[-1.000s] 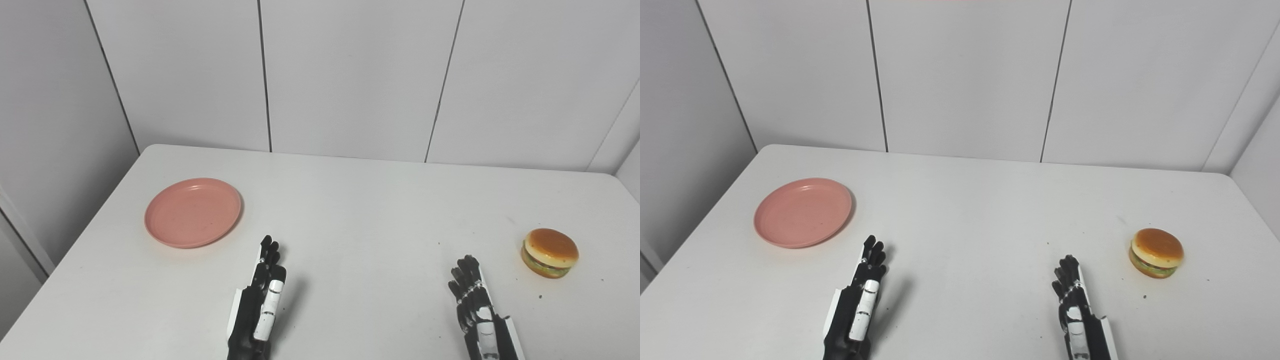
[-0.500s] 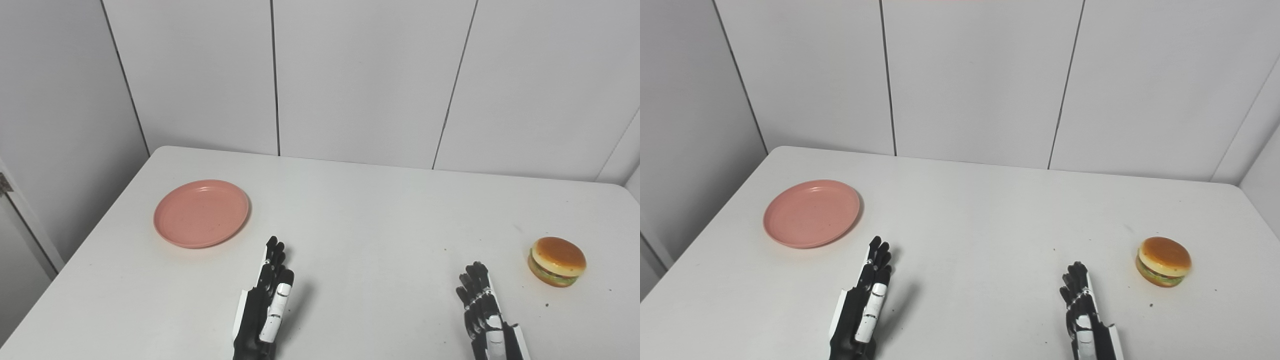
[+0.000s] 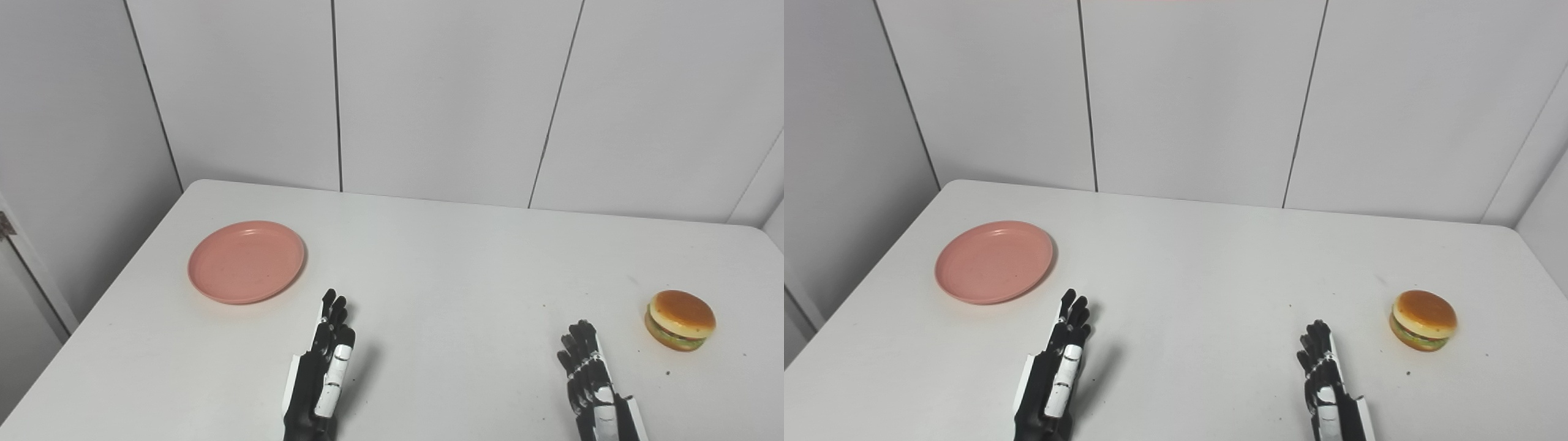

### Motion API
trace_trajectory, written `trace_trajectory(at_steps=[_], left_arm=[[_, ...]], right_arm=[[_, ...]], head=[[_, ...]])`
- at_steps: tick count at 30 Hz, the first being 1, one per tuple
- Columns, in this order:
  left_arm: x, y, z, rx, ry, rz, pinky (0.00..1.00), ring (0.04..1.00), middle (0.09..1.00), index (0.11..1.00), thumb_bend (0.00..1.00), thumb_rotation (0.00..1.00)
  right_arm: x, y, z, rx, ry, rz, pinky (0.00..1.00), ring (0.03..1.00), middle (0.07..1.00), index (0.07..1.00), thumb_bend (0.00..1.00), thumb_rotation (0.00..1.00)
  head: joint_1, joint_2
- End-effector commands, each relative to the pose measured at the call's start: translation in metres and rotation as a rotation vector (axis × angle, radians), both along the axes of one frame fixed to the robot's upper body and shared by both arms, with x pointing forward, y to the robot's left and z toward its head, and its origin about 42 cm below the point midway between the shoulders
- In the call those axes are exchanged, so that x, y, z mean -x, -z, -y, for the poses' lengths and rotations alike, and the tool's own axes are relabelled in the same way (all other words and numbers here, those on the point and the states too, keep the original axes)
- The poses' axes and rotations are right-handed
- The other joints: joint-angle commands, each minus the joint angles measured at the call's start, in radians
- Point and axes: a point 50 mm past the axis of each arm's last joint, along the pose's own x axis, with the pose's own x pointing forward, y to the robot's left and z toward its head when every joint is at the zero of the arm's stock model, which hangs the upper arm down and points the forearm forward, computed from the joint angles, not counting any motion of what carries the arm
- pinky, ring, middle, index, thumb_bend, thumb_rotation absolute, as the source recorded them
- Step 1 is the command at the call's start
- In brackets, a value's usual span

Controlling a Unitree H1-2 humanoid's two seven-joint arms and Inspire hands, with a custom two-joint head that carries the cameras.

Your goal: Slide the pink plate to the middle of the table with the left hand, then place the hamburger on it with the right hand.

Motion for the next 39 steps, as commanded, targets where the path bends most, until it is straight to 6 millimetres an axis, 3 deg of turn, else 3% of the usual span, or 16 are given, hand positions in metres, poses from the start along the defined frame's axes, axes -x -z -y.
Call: trace_trajectory(at_steps=[1,4,8,17,23,26,39], left_arm=[[0.005,-0.013,0.005,0.051,0.009,-0.003,1.00,0.997,0.988,1.000,0.61,0.85],[-0.001,-0.028,-0.001,0.054,0.019,0.025,1.00,0.999,0.991,1.000,0.62,0.87],[-0.013,-0.050,-0.013,0.051,0.024,0.071,1.00,0.959,0.962,0.958,0.76,0.87],[-0.045,-0.090,-0.045,-0.017,0.031,0.204,1.00,0.939,0.931,0.930,0.84,0.91],[-0.065,-0.115,-0.060,-0.086,0.001,0.301,0.97,0.858,0.845,0.827,0.91,0.90],[-0.076,-0.127,-0.071,-0.144,-0.023,0.349,0.98,0.861,0.844,0.820,0.92,0.91],[-0.128,-0.143,-0.143,-0.359,-0.144,0.418,1.00,0.883,0.863,0.831,0.97,0.92]], right_arm=[[0.015,0.029,0.019,0.033,0.019,-0.129,1.00,1.000,1.000,1.000,0.87,1.00],[0.014,0.030,0.018,0.035,0.014,-0.130,1.00,1.000,1.000,1.000,0.86,1.00],[0.014,0.031,0.015,0.032,0.010,-0.129,1.00,1.000,1.000,1.000,0.85,1.00],[0.015,0.030,0.010,0.025,0.006,-0.131,1.00,1.000,1.000,1.000,0.86,1.00],[0.015,0.028,0.009,0.029,0.002,-0.130,1.00,1.000,1.000,1.000,0.86,1.00],[0.016,0.029,0.009,0.035,0.004,-0.130,1.00,1.000,1.000,0.998,0.86,1.00],[0.016,0.029,0.011,0.039,0.001,-0.133,1.00,1.000,0.999,0.995,0.85,1.00]], head=[[0.000,0.001],[-0.001,0.001],[-0.006,0.003],[-0.018,0.007],[-0.021,0.007],[-0.020,0.006],[-0.022,0.006]])
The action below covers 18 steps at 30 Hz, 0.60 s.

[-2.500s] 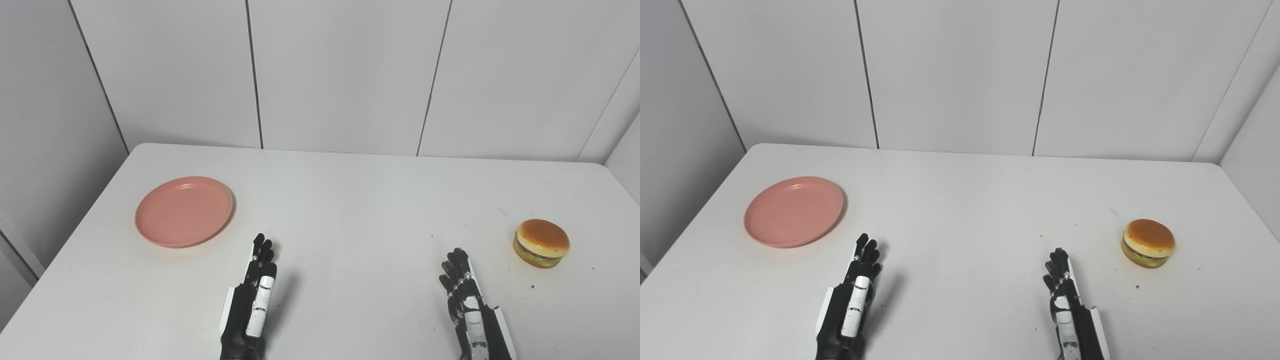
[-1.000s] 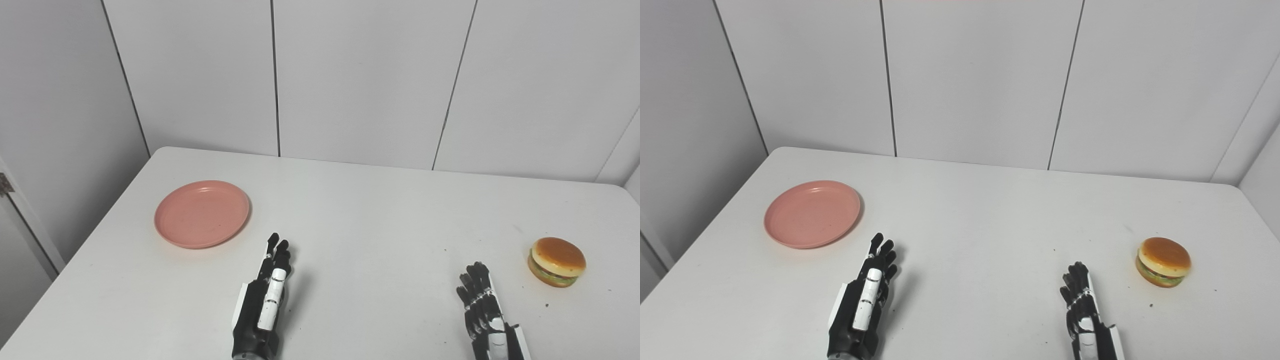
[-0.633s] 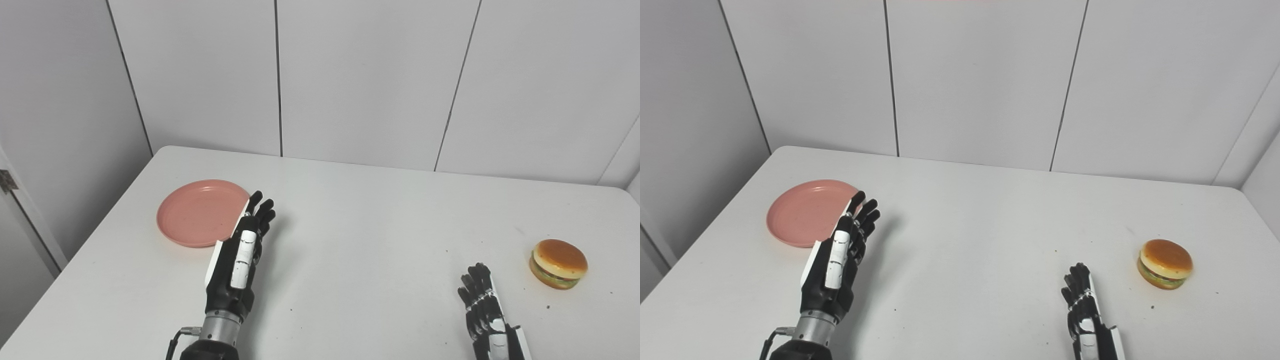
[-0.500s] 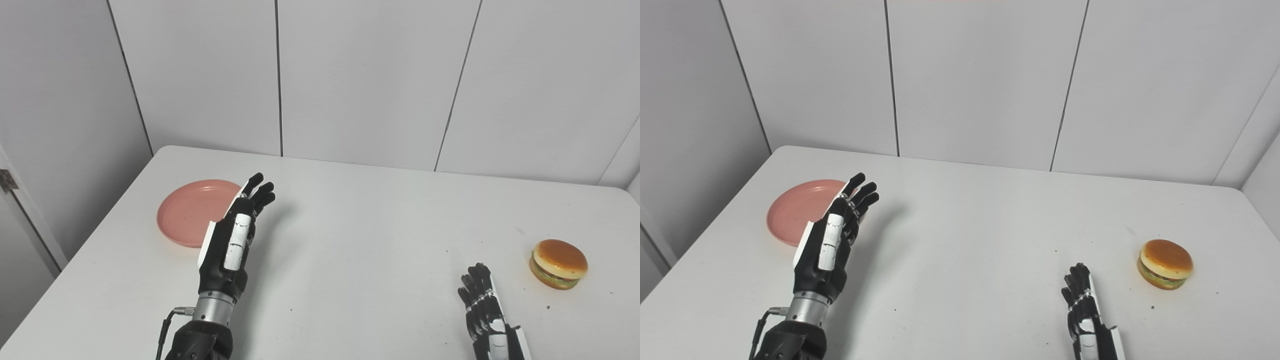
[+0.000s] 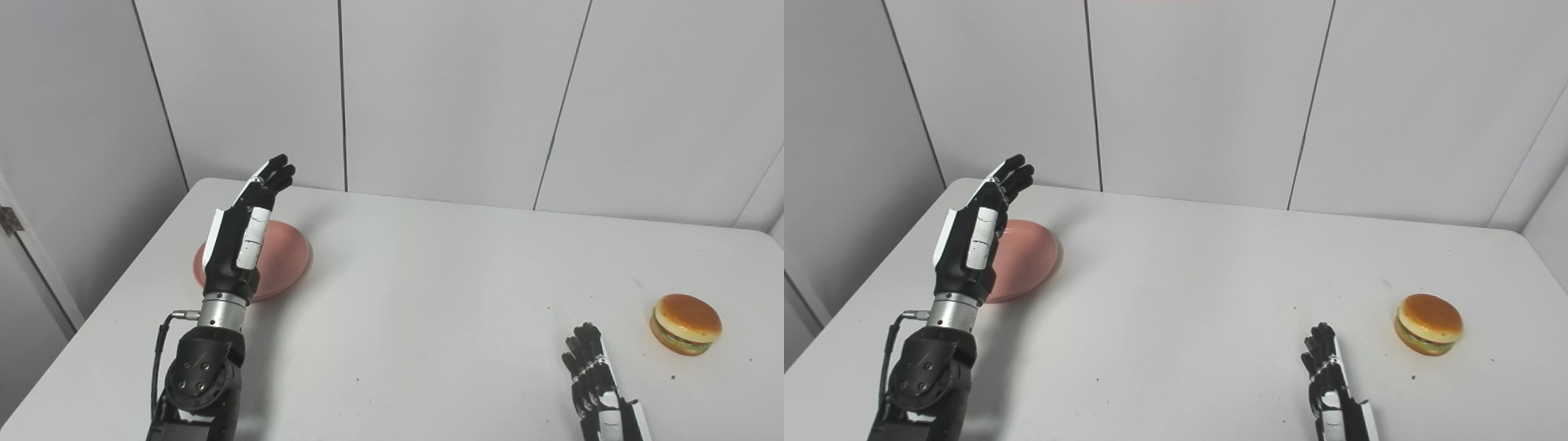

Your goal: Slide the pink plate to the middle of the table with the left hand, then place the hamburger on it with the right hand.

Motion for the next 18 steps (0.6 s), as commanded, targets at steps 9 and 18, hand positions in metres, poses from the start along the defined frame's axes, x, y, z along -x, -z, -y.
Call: trace_trajectory(at_steps=[9,18], left_arm=[[-0.028,-0.047,-0.044,-0.256,-0.145,0.207,0.92,0.859,0.854,0.861,0.85,0.96],[-0.051,-0.037,-0.082,-0.240,-0.222,0.182,0.89,0.870,0.871,0.883,0.81,0.92]], right_arm=[[0.015,0.028,0.012,0.031,0.003,-0.145,1.00,1.000,0.994,0.993,0.86,1.00],[0.016,0.029,0.012,0.038,-0.001,-0.142,1.00,0.999,0.982,0.988,0.85,1.00]], head=[[-0.002,0.000],[-0.005,0.002]])
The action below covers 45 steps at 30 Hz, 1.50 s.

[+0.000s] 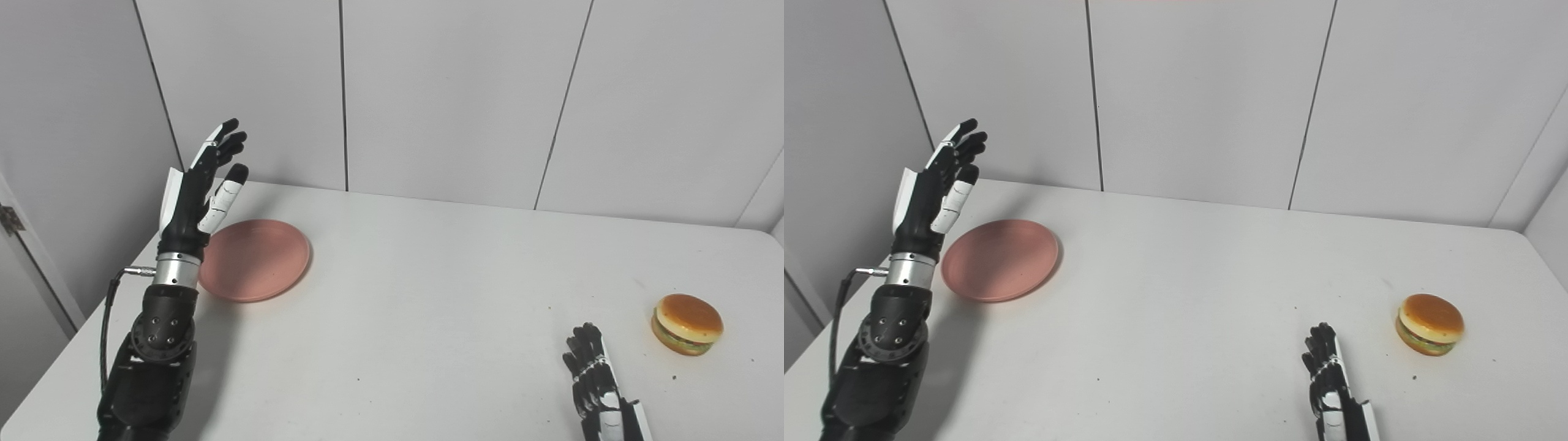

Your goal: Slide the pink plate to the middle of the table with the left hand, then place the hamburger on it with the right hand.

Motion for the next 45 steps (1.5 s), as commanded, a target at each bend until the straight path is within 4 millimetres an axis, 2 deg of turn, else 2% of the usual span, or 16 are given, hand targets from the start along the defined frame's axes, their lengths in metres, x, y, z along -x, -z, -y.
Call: trace_trajectory(at_steps=[1,5,10,14,20,23,28,34,37,45], left_arm=[[-0.011,-0.029,-0.010,0.012,-0.020,0.110,0.89,0.875,0.875,0.889,0.81,0.92],[-0.021,-0.018,-0.021,0.087,-0.047,0.082,0.90,0.888,0.895,0.899,0.80,0.91],[-0.030,0.001,-0.035,0.156,-0.072,0.033,0.94,0.915,0.928,0.940,0.87,0.91],[-0.035,0.019,-0.050,0.174,-0.078,-0.013,0.95,0.920,0.934,0.941,0.82,0.91],[-0.037,0.033,-0.060,0.202,-0.091,-0.077,0.96,0.924,0.940,0.956,0.77,0.90],[-0.038,0.043,-0.066,0.263,-0.074,-0.113,0.98,0.936,0.935,0.962,0.85,0.91],[-0.040,0.050,-0.069,0.317,-0.065,-0.137,0.98,0.949,0.936,0.971,0.89,0.90],[-0.041,0.052,-0.074,0.313,-0.067,-0.165,0.96,0.936,0.934,0.970,0.85,0.91],[-0.041,0.056,-0.076,0.315,-0.057,-0.185,0.93,0.931,0.927,0.954,0.88,0.89],[-0.038,0.072,-0.069,0.313,-0.005,-0.251,0.96,0.947,0.927,0.965,0.87,0.89]], right_arm=[[0.016,0.028,0.013,0.035,0.000,-0.142,1.00,0.999,0.982,0.988,0.86,1.00],[0.016,0.028,0.014,0.037,0.001,-0.143,1.00,0.999,0.981,0.989,0.87,1.00],[0.016,0.028,0.015,0.044,0.001,-0.143,1.00,0.994,0.977,0.987,0.87,1.00],[0.017,0.029,0.016,0.044,-0.001,-0.146,1.00,0.989,0.975,0.986,0.86,1.00],[0.017,0.029,0.017,0.042,-0.004,-0.152,1.00,0.991,0.977,0.988,0.85,1.00],[0.018,0.029,0.016,0.048,-0.005,-0.154,1.00,0.988,0.977,0.990,0.86,1.00],[0.018,0.028,0.016,0.047,-0.006,-0.157,1.00,0.986,0.977,0.988,0.85,1.00],[0.018,0.028,0.015,0.053,-0.007,-0.153,1.00,0.980,0.972,0.983,0.85,1.00],[0.018,0.027,0.015,0.051,-0.011,-0.153,1.00,0.978,0.972,0.982,0.84,1.00],[0.020,0.027,0.014,0.051,-0.009,-0.161,1.00,0.977,0.969,0.978,0.83,1.00]], head=[[0.002,0.002],[0.003,0.003],[0.003,0.003],[0.001,0.003],[0.001,0.005],[0.000,0.006],[-0.004,0.008],[-0.003,0.008],[-0.007,0.010],[-0.011,0.014]])
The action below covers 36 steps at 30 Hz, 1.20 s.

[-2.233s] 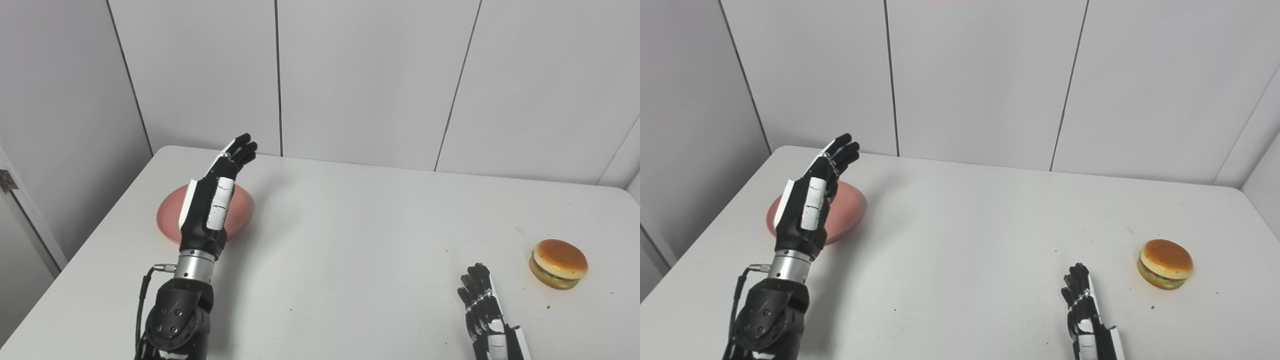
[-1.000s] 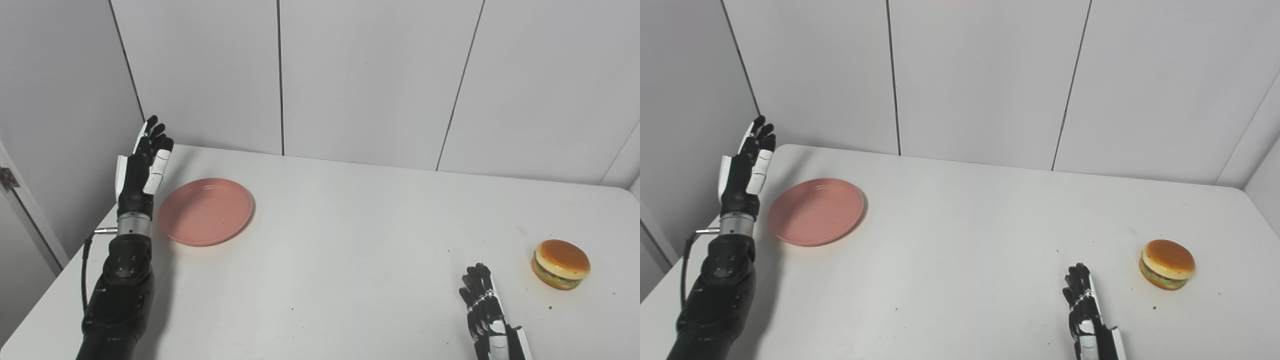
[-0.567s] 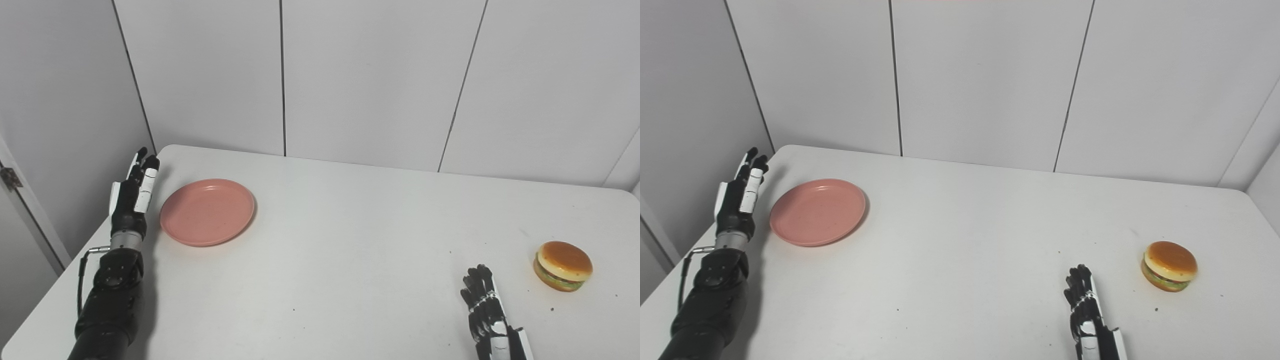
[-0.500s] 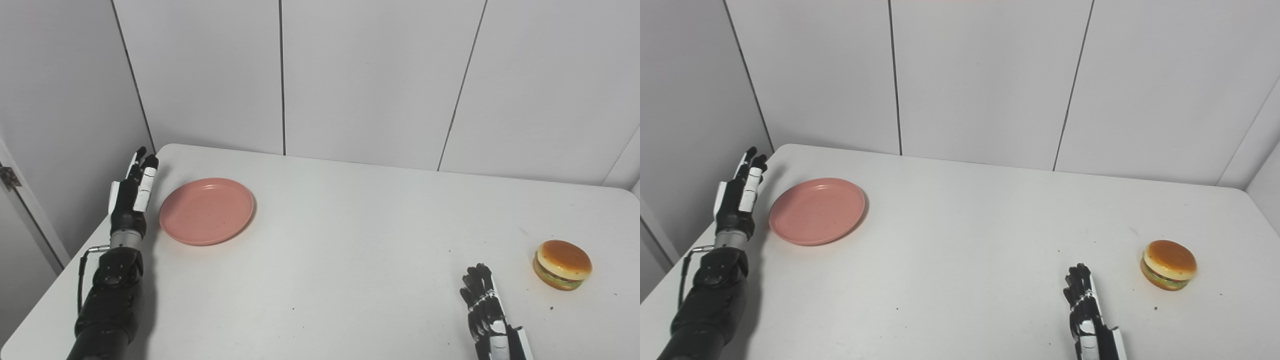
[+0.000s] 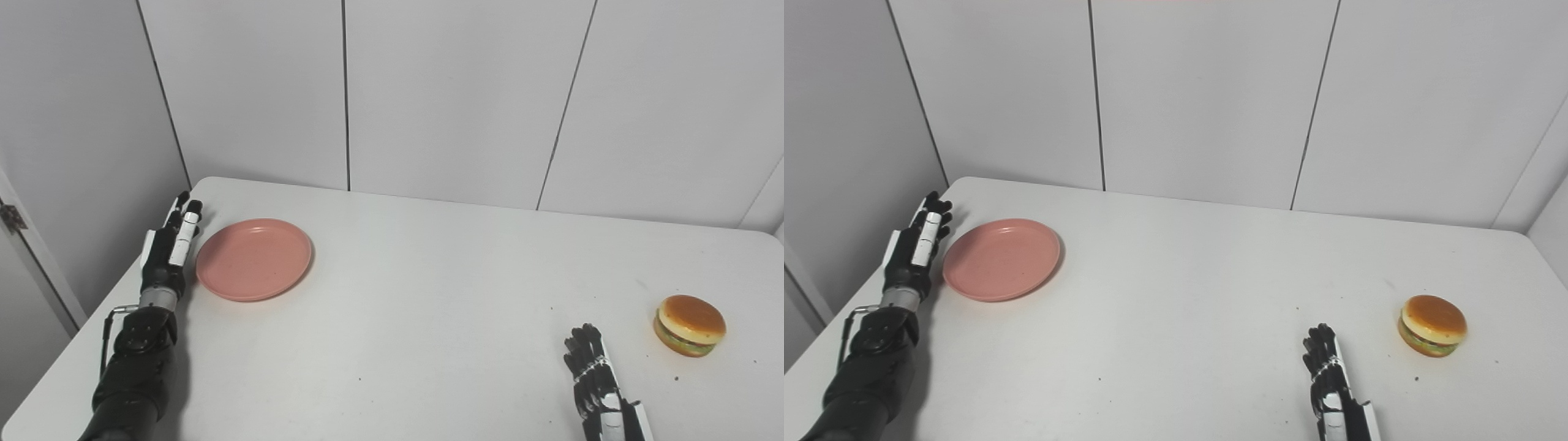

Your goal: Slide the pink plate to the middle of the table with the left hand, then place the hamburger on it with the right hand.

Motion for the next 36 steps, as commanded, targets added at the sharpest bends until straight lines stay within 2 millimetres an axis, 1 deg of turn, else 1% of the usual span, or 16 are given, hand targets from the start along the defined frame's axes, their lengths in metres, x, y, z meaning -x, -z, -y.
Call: trace_trajectory(at_steps=[1,5,6,11,13,14,17,20,22,24,27,34,36], left_arm=[[-0.015,-0.031,-0.005,-0.045,0.028,0.090,0.95,0.948,0.928,0.965,0.87,0.89],[-0.017,-0.025,0.001,-0.039,0.037,0.071,0.94,0.945,0.930,0.969,0.88,0.88],[-0.018,-0.025,0.003,-0.037,0.037,0.070,0.93,0.933,0.921,0.964,0.89,0.88],[-0.018,-0.018,0.009,-0.015,0.051,0.054,0.93,0.924,0.916,0.960,0.85,0.87],[-0.018,-0.016,0.013,-0.011,0.059,0.057,0.93,0.923,0.917,0.960,0.85,0.87],[-0.018,-0.015,0.016,-0.004,0.060,0.056,0.91,0.918,0.916,0.957,0.87,0.86],[-0.018,-0.010,0.021,0.022,0.063,0.055,0.91,0.926,0.923,0.957,0.90,0.86],[-0.018,-0.009,0.028,0.029,0.084,0.065,0.91,0.937,0.921,0.952,0.86,0.86],[-0.019,-0.009,0.033,0.037,0.101,0.072,0.92,0.937,0.917,0.948,0.85,0.86],[-0.020,-0.009,0.037,0.045,0.114,0.075,0.93,0.935,0.903,0.933,0.86,0.84],[-0.021,-0.009,0.043,0.044,0.133,0.078,0.93,0.934,0.902,0.945,0.89,0.84],[-0.022,-0.008,0.063,0.047,0.169,0.095,0.87,0.906,0.882,0.924,0.93,0.84],[-0.022,-0.007,0.066,0.045,0.177,0.097,0.86,0.901,0.881,0.924,0.92,0.85]], right_arm=[[0.019,0.028,0.013,0.045,-0.002,-0.162,1.00,0.977,0.969,0.978,0.83,1.00],[0.019,0.028,0.012,0.042,-0.005,-0.162,1.00,0.979,0.970,0.980,0.84,1.00],[0.019,0.028,0.012,0.041,-0.005,-0.163,1.00,0.980,0.971,0.981,0.84,1.00],[0.018,0.029,0.010,0.037,-0.003,-0.161,1.00,0.976,0.967,0.977,0.84,1.00],[0.017,0.029,0.010,0.038,-0.003,-0.160,1.00,0.977,0.967,0.978,0.84,1.00],[0.017,0.028,0.010,0.039,-0.004,-0.159,1.00,0.975,0.966,0.977,0.83,1.00],[0.017,0.028,0.010,0.038,-0.004,-0.158,1.00,0.971,0.964,0.974,0.83,1.00],[0.019,0.027,0.010,0.037,-0.002,-0.158,1.00,0.966,0.959,0.974,0.84,1.00],[0.019,0.027,0.010,0.038,-0.003,-0.158,1.00,0.966,0.959,0.975,0.84,1.00],[0.020,0.027,0.011,0.041,-0.003,-0.158,1.00,0.966,0.959,0.978,0.84,1.00],[0.020,0.027,0.011,0.041,-0.004,-0.161,1.00,0.970,0.965,0.977,0.84,1.00],[0.020,0.026,0.010,0.038,-0.006,-0.164,1.00,0.971,0.966,0.975,0.82,1.00],[0.020,0.026,0.010,0.039,-0.007,-0.165,1.00,0.973,0.967,0.977,0.83,1.00]], head=[[0.001,0.001],[-0.002,0.002],[-0.002,0.002],[-0.005,0.000],[-0.005,0.000],[-0.006,0.000],[-0.007,0.002],[-0.007,0.007],[-0.007,0.008],[-0.008,0.009],[-0.009,0.010],[-0.010,0.011],[-0.013,0.013]])
